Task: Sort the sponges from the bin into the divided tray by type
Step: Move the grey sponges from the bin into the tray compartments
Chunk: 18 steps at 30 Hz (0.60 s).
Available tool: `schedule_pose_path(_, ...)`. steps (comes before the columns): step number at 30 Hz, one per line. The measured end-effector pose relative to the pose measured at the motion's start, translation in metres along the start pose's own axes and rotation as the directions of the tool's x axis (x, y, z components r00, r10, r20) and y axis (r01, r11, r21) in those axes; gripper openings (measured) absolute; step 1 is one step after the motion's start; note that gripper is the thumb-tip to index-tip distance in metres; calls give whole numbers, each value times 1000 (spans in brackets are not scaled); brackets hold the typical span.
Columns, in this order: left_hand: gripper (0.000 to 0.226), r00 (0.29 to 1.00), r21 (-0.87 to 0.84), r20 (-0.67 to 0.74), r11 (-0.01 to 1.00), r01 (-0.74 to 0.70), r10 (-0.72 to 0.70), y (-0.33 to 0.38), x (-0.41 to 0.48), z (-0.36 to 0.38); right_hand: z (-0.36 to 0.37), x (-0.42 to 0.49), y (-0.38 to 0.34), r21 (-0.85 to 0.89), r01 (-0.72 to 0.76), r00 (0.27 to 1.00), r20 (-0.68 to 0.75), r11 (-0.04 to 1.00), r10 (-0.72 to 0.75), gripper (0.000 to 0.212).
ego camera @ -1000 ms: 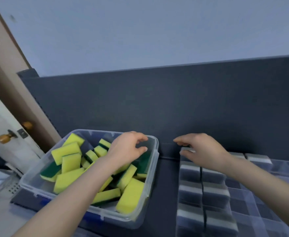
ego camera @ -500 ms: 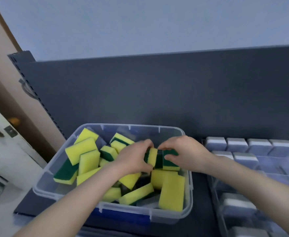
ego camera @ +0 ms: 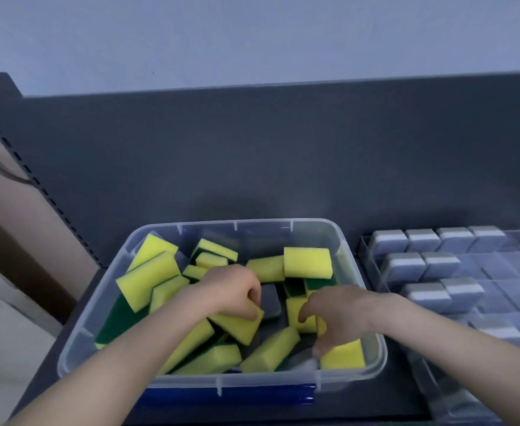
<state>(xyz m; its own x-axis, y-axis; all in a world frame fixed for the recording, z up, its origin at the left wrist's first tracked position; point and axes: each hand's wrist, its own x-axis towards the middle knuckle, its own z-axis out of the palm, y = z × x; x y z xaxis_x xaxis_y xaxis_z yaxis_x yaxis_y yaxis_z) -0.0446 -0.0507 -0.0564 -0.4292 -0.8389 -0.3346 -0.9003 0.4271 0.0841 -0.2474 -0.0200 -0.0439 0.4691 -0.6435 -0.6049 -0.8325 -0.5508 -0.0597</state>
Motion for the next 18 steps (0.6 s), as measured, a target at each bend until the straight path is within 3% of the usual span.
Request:
schedule_pose_path(3,36,997,-37,-52,998,59,-61,-1,14,-10,-11,-2,4,-1,27,998,63,1000,-27,69)
schedule_pose_path(5,34,991,15,-106,996,83,-81,4,24,-10,-21,-3,9,-10,18,998,63,1000,-17,61)
schedule_pose_path(7,20,991,102,-102,990,94,-83,9,34,-4,-35,-4,15,21,-28,999,-40,999,29,52)
schedule_pose_path(9,27,993,171,-32,978,116,-113,13,39,2,-50,-4,23,51,-89,970,-221,995,98,46)
schedule_pose_path(12,38,986,193,66,971,138,-154,17,42,12,-61,5,32,116,-165,856,-476,979,200,44)
schedule_pose_path(15,38,979,204,117,969,138,-164,22,42,21,-52,19,37,115,-199,780,-582,973,228,51)
schedule_pose_path(18,31,983,194,83,970,145,-163,26,38,22,-39,20,37,143,-109,725,-666,984,177,52)
